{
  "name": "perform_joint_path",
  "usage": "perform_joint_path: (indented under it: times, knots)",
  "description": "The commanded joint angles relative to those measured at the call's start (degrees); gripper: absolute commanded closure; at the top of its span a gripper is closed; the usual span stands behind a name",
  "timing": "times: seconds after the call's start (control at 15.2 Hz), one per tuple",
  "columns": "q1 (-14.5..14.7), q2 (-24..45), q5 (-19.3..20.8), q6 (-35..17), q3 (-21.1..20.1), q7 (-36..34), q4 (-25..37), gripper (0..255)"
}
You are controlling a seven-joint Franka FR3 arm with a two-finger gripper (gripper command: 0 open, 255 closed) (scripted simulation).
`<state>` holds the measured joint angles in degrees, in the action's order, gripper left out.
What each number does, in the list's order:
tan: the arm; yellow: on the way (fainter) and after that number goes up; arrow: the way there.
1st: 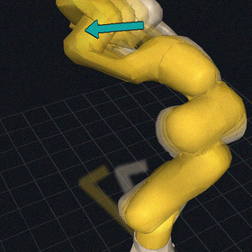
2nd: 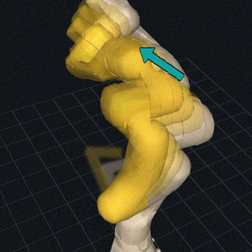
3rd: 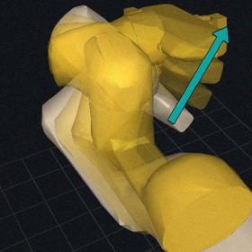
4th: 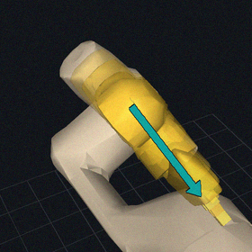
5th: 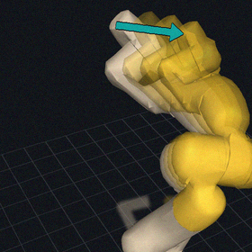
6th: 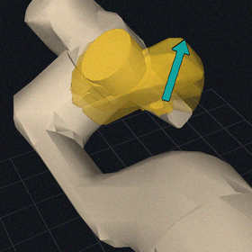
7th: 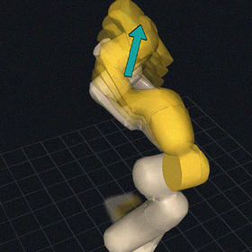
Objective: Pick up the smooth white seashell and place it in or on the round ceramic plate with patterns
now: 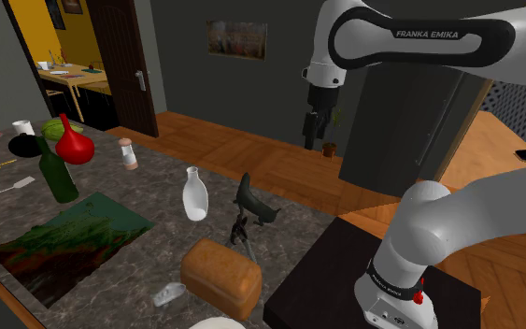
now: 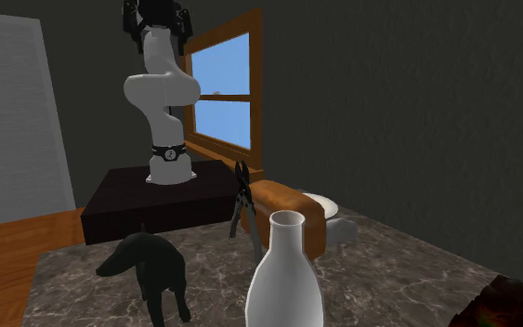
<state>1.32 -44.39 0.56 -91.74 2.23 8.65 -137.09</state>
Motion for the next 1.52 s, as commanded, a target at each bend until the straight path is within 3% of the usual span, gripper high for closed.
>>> perform_joint_path:
  times: [0.0,0.86,1.45]
  knots:
    - [0.00,0.00,0.00,0.00,0.00,0.00,0.00,0]
    - [6.15,18.59,-2.72,-20.37,-8.86,-3.24,-2.12,0]
    - [9.05,35.59,-0.37,-31.90,-14.80,-6.92,2.77,0]
